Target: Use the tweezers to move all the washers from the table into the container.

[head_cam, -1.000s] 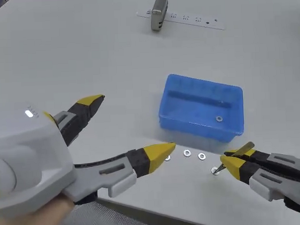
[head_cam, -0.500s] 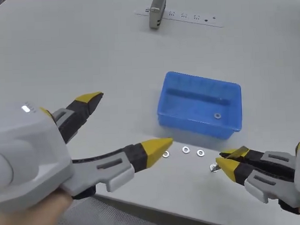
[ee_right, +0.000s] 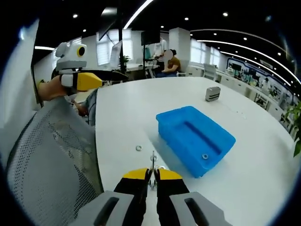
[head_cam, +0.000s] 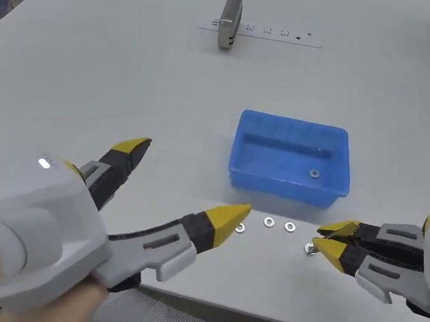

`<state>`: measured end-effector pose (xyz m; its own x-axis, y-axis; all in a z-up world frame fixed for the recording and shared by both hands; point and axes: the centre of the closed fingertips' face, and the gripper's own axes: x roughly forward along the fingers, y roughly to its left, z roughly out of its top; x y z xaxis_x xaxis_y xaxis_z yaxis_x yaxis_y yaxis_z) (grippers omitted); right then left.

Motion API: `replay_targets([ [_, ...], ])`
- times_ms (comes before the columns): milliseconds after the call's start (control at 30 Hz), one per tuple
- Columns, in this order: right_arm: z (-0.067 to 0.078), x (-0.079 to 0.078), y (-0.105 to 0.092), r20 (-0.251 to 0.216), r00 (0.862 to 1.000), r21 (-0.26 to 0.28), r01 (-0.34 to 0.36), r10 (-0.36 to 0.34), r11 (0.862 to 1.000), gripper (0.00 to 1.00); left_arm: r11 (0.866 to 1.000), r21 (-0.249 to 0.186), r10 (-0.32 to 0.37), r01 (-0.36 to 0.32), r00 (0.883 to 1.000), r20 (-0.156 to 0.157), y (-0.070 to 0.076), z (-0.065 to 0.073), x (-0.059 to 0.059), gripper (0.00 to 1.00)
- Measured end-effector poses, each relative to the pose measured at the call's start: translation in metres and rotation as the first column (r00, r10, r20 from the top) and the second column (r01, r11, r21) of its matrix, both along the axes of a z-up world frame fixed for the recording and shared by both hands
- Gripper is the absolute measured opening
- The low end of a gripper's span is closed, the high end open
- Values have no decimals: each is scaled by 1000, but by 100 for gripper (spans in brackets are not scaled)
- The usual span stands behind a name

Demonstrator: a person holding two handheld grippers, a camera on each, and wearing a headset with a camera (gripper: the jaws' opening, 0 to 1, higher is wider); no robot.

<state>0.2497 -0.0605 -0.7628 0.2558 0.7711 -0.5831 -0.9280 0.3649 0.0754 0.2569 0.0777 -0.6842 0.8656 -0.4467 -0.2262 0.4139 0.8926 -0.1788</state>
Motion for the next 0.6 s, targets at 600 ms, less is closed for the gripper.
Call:
replay_targets([
  [600, 51, 44, 0, 59, 992, 69, 104, -108, 992, 3, 1000, 4, -9, 9, 1000, -7, -1, -2, 0, 89],
])
